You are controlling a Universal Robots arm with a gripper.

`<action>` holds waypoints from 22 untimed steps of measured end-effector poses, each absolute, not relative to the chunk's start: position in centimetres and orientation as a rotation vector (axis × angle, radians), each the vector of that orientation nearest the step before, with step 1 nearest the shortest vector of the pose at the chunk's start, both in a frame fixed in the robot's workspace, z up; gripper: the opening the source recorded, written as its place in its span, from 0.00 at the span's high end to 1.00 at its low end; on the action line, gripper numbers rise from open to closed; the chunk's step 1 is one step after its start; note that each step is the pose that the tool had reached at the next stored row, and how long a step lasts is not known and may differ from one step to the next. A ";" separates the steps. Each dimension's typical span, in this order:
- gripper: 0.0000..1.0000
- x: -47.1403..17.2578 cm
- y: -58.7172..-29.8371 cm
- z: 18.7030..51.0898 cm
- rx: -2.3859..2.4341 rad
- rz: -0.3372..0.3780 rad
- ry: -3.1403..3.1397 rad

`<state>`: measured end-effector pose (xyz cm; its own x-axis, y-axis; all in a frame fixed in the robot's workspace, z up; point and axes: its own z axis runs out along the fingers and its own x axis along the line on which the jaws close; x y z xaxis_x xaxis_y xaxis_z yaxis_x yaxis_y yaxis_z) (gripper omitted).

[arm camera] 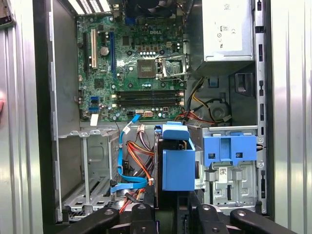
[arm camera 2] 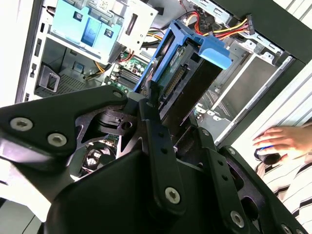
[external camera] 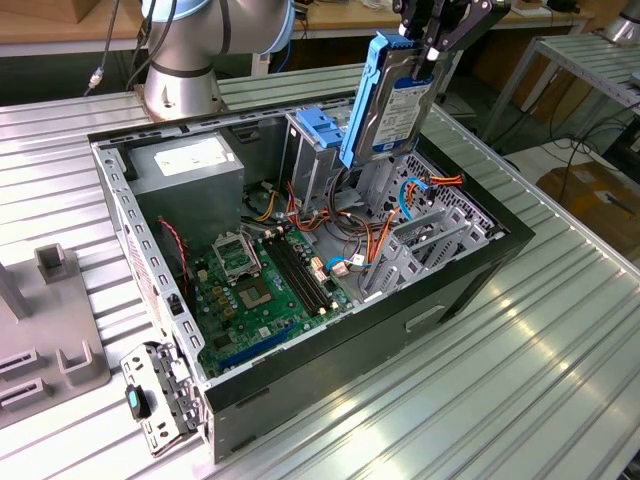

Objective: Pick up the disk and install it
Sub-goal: 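Pick up the disk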

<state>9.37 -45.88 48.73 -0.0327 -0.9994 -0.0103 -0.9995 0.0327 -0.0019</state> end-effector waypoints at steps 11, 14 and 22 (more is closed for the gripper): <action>0.65 9.4 -46.3 48.7 -2.179 0.009 2.251; 0.65 9.4 -46.5 48.7 -2.179 0.009 2.251; 0.65 9.4 -47.1 48.7 -2.179 0.009 2.251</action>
<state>9.37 -47.06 48.72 -0.0327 -0.9994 -0.0104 -0.9995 0.0327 -0.0019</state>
